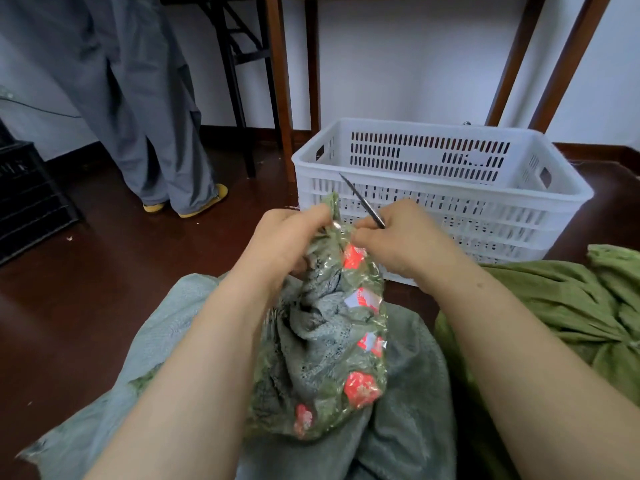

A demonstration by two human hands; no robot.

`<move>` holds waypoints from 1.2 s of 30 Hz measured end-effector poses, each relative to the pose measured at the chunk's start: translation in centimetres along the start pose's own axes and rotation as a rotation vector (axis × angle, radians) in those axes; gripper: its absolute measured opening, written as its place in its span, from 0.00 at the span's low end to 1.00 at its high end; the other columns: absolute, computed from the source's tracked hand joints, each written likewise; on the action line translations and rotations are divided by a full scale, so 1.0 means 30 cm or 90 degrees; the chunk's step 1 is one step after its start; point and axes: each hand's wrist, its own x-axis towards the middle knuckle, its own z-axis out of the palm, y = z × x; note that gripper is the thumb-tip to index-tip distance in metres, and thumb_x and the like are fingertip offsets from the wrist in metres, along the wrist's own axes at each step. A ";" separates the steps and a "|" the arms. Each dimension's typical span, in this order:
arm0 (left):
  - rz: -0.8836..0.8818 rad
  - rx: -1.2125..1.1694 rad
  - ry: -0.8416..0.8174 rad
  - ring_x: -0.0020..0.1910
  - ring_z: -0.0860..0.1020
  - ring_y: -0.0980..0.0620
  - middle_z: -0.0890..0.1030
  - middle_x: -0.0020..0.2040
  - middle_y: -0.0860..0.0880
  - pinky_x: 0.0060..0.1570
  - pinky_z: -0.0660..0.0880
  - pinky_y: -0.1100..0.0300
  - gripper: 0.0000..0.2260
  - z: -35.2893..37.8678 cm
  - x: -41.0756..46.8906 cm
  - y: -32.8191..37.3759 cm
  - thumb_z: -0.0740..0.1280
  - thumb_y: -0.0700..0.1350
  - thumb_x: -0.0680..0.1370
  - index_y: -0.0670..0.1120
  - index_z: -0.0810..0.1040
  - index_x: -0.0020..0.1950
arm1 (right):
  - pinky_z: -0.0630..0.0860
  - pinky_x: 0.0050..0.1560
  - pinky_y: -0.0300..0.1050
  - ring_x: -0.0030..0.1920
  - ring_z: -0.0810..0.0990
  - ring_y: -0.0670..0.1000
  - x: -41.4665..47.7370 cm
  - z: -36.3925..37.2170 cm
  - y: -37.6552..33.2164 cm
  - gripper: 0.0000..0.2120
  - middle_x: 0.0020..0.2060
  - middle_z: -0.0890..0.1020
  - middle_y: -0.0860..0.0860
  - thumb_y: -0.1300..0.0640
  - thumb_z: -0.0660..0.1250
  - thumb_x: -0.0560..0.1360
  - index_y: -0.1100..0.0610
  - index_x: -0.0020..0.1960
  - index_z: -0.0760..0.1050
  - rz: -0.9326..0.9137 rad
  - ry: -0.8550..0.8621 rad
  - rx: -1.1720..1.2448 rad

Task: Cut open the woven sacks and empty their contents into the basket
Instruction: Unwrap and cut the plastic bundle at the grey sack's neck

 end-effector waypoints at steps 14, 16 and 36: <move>0.058 0.004 -0.126 0.26 0.74 0.63 0.80 0.38 0.50 0.27 0.68 0.71 0.23 -0.034 0.003 -0.013 0.74 0.37 0.70 0.41 0.76 0.64 | 0.49 0.19 0.31 0.13 0.56 0.43 -0.007 -0.023 0.080 0.23 0.16 0.64 0.48 0.62 0.64 0.76 0.58 0.22 0.67 0.113 -0.201 0.433; 0.089 0.066 -0.107 0.30 0.76 0.62 0.80 0.41 0.47 0.32 0.72 0.72 0.26 -0.036 0.011 -0.015 0.76 0.37 0.67 0.41 0.75 0.65 | 0.51 0.20 0.33 0.15 0.58 0.44 -0.014 -0.039 0.060 0.16 0.22 0.71 0.50 0.60 0.65 0.76 0.58 0.29 0.72 0.107 -0.184 0.381; 0.166 0.180 -0.057 0.36 0.73 0.62 0.75 0.42 0.55 0.40 0.73 0.67 0.33 -0.017 0.019 -0.022 0.78 0.35 0.65 0.43 0.73 0.69 | 0.76 0.47 0.47 0.46 0.79 0.56 -0.095 -0.122 -0.089 0.13 0.41 0.80 0.55 0.52 0.60 0.80 0.59 0.51 0.78 -0.116 -0.128 -0.342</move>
